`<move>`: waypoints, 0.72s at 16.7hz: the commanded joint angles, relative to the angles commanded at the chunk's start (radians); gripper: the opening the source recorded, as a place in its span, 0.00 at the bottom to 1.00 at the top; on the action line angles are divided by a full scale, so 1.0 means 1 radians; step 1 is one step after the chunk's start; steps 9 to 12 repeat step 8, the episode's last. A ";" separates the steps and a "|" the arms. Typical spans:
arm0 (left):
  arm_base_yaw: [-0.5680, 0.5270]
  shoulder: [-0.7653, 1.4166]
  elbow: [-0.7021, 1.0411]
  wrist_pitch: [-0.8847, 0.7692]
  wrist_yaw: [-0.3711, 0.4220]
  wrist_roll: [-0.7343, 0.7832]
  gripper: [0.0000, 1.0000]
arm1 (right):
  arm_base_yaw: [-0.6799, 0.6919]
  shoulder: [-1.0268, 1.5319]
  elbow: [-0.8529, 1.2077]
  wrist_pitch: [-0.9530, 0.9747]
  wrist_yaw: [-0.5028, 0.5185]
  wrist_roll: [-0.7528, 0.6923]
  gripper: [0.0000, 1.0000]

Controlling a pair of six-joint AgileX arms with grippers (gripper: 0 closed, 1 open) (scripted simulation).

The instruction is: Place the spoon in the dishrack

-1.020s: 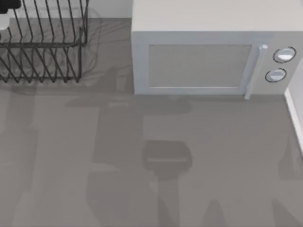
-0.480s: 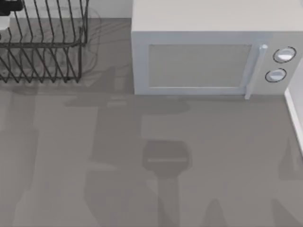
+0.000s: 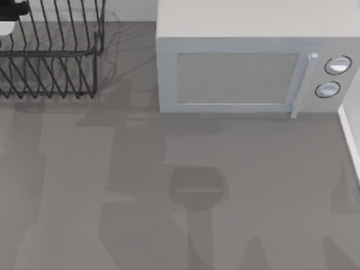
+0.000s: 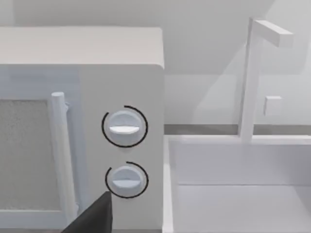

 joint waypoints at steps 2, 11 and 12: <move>0.000 0.000 0.000 0.000 0.000 0.000 0.98 | 0.000 0.000 0.000 0.000 0.000 0.000 1.00; 0.000 0.000 0.000 0.000 0.000 0.000 1.00 | 0.000 0.000 0.000 0.000 0.000 0.000 1.00; 0.000 0.000 0.000 0.000 0.000 0.000 1.00 | 0.000 0.000 0.000 0.000 0.000 0.000 1.00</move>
